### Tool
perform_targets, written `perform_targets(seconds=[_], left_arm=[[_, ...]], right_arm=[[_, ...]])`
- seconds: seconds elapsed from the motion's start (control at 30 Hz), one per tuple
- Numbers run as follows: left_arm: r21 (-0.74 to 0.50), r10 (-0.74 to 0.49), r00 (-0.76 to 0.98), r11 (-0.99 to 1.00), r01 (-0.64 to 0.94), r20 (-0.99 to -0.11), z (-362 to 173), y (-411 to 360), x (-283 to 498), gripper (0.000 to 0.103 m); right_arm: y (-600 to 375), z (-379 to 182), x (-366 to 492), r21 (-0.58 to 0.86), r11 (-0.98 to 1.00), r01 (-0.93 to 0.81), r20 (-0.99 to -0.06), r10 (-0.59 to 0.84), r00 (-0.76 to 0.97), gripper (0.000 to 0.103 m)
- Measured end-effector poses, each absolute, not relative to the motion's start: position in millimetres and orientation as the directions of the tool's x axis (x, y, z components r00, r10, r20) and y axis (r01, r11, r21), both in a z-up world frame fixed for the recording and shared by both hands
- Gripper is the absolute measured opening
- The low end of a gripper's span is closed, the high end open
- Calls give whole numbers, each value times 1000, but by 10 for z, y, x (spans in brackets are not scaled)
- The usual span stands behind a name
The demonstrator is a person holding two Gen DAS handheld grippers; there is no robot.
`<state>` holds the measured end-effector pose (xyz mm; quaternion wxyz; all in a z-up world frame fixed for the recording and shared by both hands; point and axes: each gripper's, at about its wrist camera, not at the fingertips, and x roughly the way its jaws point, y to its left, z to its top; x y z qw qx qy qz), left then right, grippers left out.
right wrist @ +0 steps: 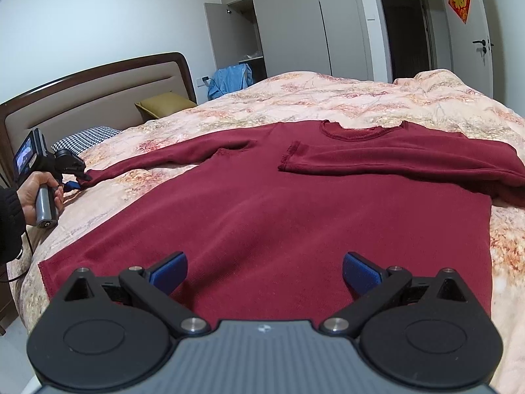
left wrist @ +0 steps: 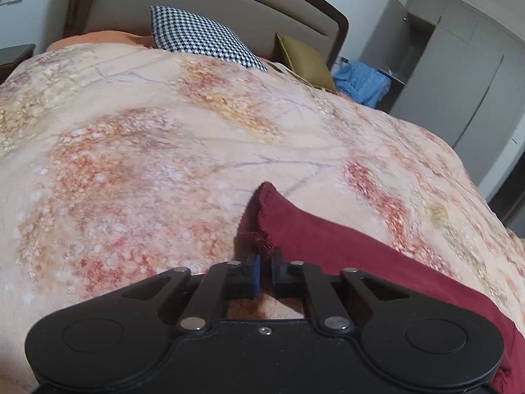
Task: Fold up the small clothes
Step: 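Lift the held sleeve with the left gripper, lay it across the shirt, open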
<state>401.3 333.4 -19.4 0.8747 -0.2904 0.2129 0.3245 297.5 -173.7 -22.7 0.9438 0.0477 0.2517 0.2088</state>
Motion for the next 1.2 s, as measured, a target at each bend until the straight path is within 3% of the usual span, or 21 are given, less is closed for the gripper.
perform_targets(seconds=[0.2, 0.37, 0.53, 0.73, 0.93, 1.2], left_arm=[[-258, 502, 708, 693, -673, -497, 123, 3131, 4168, 4], [-182, 489, 788, 794, -579, -374, 652, 2731, 4400, 4], [-70, 375, 890, 912, -405, -259, 1176, 2018, 4678, 4], [29, 171, 966, 985, -168, -195, 1479, 893, 4926, 4], [19, -37, 977, 999, 42, -211, 1440, -226, 5021, 4], [-5, -234, 904, 968, 249, -358, 509, -1550, 5029, 4]], right_arm=[[-1775, -207, 2958, 203, 907, -370, -440, 422, 792, 103], [-1854, -175, 2930, 215, 908, -359, -419, 418, 806, 103], [-1990, -109, 2907, 221, 906, -362, -391, 422, 818, 103], [-2345, 98, 2938, 196, 906, -375, -331, 421, 845, 103], [-2740, 210, 2884, 148, 930, -336, -294, 366, 883, 103], [-3179, 30, 2848, 222, 942, -252, -345, 317, 884, 103]])
